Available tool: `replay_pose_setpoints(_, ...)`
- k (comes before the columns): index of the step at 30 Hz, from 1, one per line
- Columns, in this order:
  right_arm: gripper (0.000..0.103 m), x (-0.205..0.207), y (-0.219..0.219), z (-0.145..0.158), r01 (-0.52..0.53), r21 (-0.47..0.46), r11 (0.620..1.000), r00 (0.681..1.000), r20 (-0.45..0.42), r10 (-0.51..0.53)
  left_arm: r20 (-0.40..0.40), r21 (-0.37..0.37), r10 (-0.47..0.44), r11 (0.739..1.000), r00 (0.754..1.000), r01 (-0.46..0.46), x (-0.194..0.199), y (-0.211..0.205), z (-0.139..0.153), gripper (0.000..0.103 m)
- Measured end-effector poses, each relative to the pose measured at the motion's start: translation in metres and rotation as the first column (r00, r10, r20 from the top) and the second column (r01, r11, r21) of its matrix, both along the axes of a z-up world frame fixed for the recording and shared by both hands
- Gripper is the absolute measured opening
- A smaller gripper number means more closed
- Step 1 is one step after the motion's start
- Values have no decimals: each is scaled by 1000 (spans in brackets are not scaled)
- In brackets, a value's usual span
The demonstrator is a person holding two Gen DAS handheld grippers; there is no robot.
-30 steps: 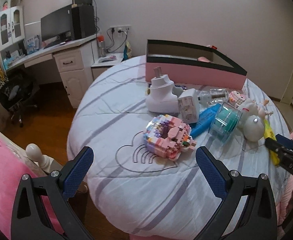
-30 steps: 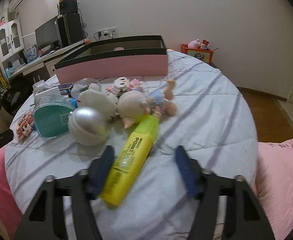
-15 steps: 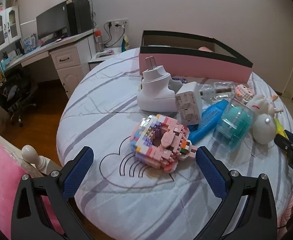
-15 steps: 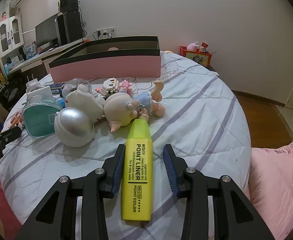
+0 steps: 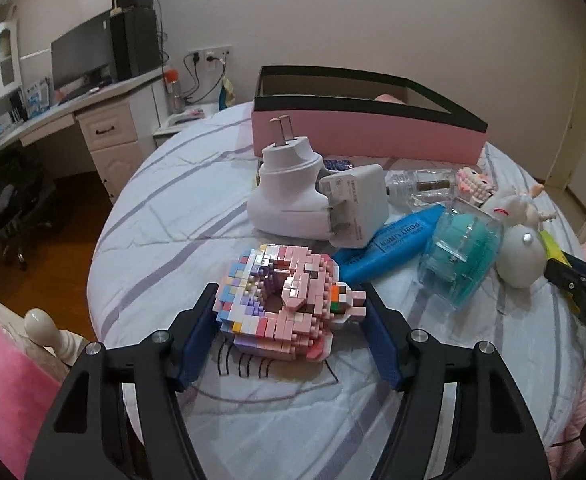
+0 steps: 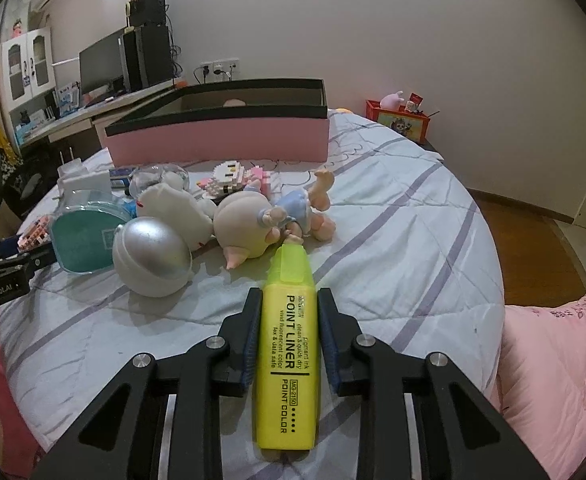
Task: Organize rigid objects
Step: 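Grasp the pink block figure with the left tool while the right tool grasps the yellow highlighter, then lower the block figure and yellow highlighter into the pink box and release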
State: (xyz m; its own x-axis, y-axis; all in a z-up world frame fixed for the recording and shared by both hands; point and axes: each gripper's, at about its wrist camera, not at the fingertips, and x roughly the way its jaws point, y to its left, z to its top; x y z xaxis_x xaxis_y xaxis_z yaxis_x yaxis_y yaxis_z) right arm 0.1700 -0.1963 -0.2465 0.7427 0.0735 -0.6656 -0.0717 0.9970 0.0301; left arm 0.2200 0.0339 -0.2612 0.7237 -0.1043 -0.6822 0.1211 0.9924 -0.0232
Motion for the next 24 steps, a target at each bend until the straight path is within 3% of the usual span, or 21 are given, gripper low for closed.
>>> replay_pose_setpoints(14,27,-5,-3,49,-32,29,999,993,111,28,98,-30,-83,996,992,86,-16,-20,55,69)
replay_pose_setpoints(19,27,17,-2,74,-61,24,998,986,158,56,149,-35,-134,989,980,140,7,-35,88,69)
replay_pose_setpoints(24,27,64,4,98,-97,-3,995,979,183,95,161,-14,-167,985,973,172,64,-50,117,69)
